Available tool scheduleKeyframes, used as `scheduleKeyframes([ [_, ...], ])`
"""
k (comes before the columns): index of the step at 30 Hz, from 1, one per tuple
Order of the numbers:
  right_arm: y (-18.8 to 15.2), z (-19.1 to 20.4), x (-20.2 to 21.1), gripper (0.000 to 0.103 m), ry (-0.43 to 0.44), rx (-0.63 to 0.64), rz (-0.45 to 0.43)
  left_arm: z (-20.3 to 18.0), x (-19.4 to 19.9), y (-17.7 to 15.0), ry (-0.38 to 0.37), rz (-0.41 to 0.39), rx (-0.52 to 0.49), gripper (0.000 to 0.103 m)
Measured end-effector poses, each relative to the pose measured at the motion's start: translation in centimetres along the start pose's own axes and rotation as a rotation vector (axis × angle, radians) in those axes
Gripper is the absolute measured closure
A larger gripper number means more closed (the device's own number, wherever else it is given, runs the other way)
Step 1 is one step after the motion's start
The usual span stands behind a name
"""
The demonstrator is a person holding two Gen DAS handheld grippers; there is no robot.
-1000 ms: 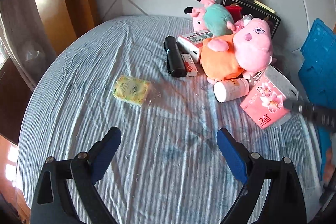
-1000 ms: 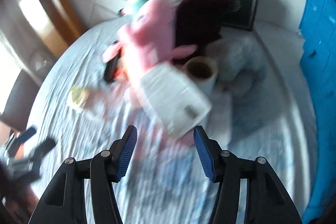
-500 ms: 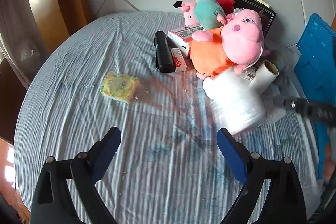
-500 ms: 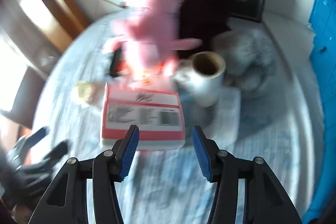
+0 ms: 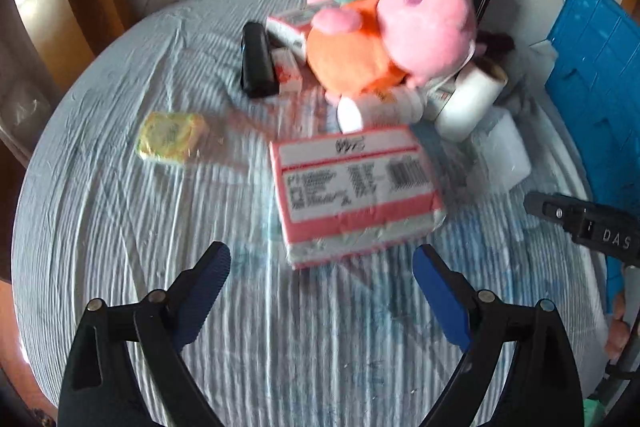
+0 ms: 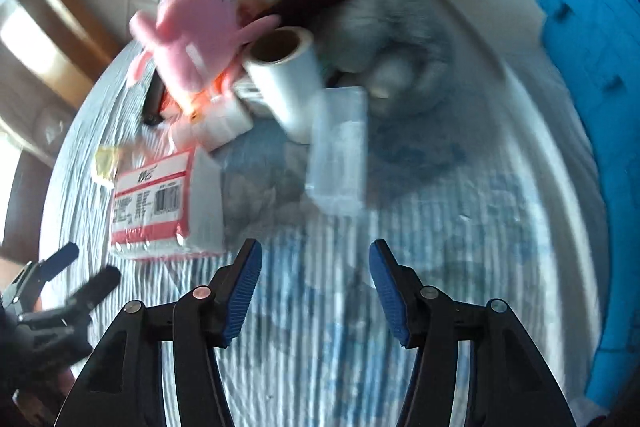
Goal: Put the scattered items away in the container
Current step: 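Grasp the tissue package with the left tool while the right tool grasps the clear plastic case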
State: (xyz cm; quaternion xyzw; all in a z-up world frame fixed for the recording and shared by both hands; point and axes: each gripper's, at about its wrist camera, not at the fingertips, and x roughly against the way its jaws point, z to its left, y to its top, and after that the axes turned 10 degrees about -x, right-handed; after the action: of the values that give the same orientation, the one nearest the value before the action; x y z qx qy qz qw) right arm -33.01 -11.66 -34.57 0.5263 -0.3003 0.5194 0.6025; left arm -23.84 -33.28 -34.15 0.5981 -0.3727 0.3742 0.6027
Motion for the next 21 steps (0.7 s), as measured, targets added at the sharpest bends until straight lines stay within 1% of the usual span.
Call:
scheduleKeyframes([
  [2,0.2,1.7,-1.0,0.047,0.019,0.027,-0.009,1.0,-1.2,-1.0,0.019,0.043,-0.005,0.010],
  [4,0.4,2.9,-2.2,0.047,-0.003,0.024,-0.027,2.4,-2.5,-1.2,0.063,0.058,-0.001,0.010],
  [5,0.4,3.5,-3.2,0.047,-0.017,0.013,-0.027,3.2,-2.9,-1.0,0.097,0.054,0.007,0.010],
  [6,0.2,4.5,-4.4,0.047,-0.009,0.016,0.009,4.3,-3.3,-0.6,0.151,0.045,0.025,0.010],
  [7,-0.4,5.7,-5.2,0.051,0.035,0.042,0.064,5.6,-3.6,-0.1,0.215,0.034,0.049,0.010],
  [8,-1.7,7.8,-6.0,0.051,0.133,0.114,0.155,6.8,-3.7,0.3,0.272,0.024,0.071,0.010],
  [9,-2.7,9.2,-6.2,0.054,0.211,0.161,0.205,8.1,-3.6,0.7,0.313,0.016,0.098,0.010],
  [10,-3.8,10.5,-5.6,0.054,0.229,0.208,0.203,9.5,-3.4,1.0,0.318,0.010,0.127,0.010],
  [11,-4.1,11.1,-4.9,0.054,0.197,0.233,0.167,10.4,-3.0,1.1,0.298,0.000,0.152,0.010],
  [12,-3.8,11.1,-4.4,0.054,0.176,0.222,0.132,11.2,-2.3,1.1,0.270,-0.019,0.175,0.010],
  [14,-2.1,10.1,-3.7,0.054,0.129,0.145,0.061,11.5,-1.1,0.9,0.223,-0.048,0.183,0.010],
  [15,-0.8,9.4,-3.5,0.054,0.071,0.099,0.014,11.3,-0.7,0.8,0.199,-0.057,0.181,0.010],
  [17,0.8,8.6,-3.9,0.054,-0.009,0.048,-0.031,10.3,0.0,0.7,0.131,-0.073,0.185,0.010],
  [18,1.2,8.6,-4.7,0.054,-0.024,0.041,-0.014,9.9,0.0,0.8,0.101,-0.073,0.187,0.010],
  [19,1.0,8.9,-5.5,0.054,0.001,0.055,0.031,9.4,0.0,1.0,0.079,-0.069,0.187,0.010],
  [20,0.1,9.5,-6.3,0.056,0.060,0.083,0.105,8.9,0.0,1.1,0.071,-0.067,0.185,0.010],
  [21,-1.1,10.3,-6.6,0.056,0.138,0.121,0.169,8.4,0.1,1.3,0.072,-0.069,0.179,0.010],
])
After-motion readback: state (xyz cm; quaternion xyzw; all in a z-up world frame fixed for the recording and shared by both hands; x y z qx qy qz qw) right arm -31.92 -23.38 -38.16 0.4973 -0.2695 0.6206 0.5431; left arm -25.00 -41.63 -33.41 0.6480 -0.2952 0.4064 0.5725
